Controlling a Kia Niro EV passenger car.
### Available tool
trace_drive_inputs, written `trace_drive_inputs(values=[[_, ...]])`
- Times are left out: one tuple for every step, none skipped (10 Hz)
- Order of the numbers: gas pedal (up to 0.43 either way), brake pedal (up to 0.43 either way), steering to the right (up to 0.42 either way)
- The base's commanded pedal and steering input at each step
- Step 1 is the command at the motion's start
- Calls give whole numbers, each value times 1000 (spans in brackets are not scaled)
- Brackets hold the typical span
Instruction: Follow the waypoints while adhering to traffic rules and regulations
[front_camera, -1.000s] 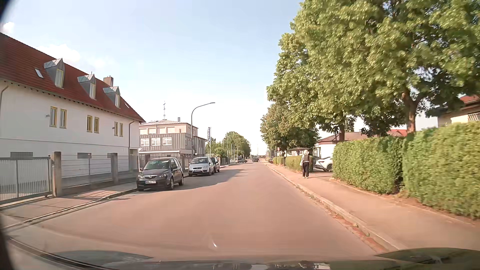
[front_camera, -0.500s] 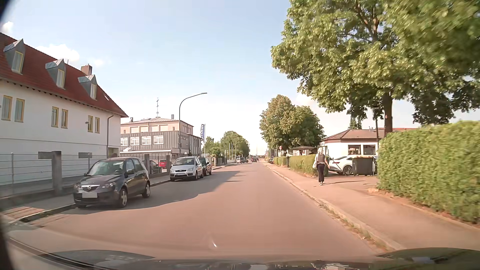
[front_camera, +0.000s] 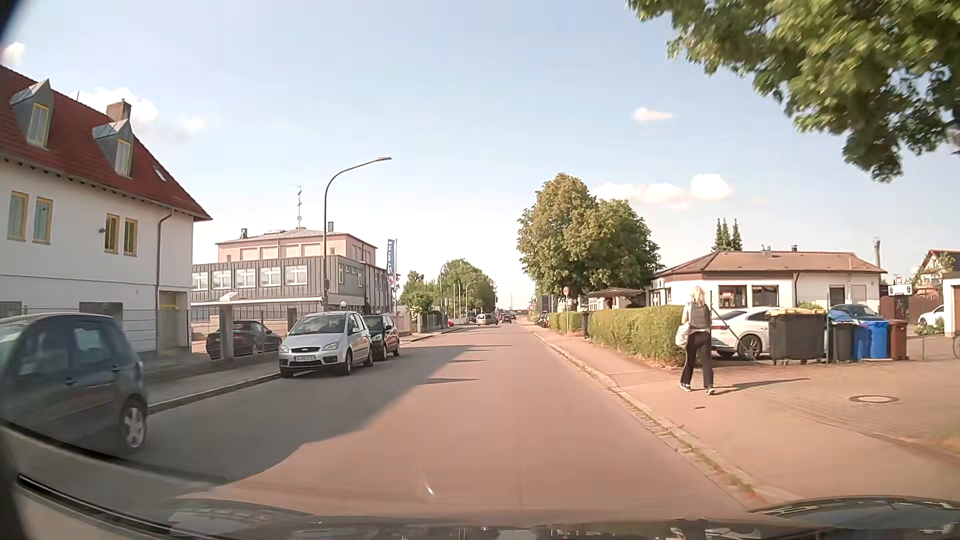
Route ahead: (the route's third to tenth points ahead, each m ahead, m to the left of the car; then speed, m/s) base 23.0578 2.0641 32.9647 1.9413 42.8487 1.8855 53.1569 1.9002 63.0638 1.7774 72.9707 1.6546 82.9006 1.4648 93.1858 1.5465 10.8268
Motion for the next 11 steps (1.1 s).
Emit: trace_drive_inputs(values=[[59,12,1],[47,12,0],[47,12,-1],[47,12,-2],[39,12,-1],[39,12,-3],[39,12,-3],[39,12,-4],[39,12,-3],[47,12,-5],[47,12,-5]])
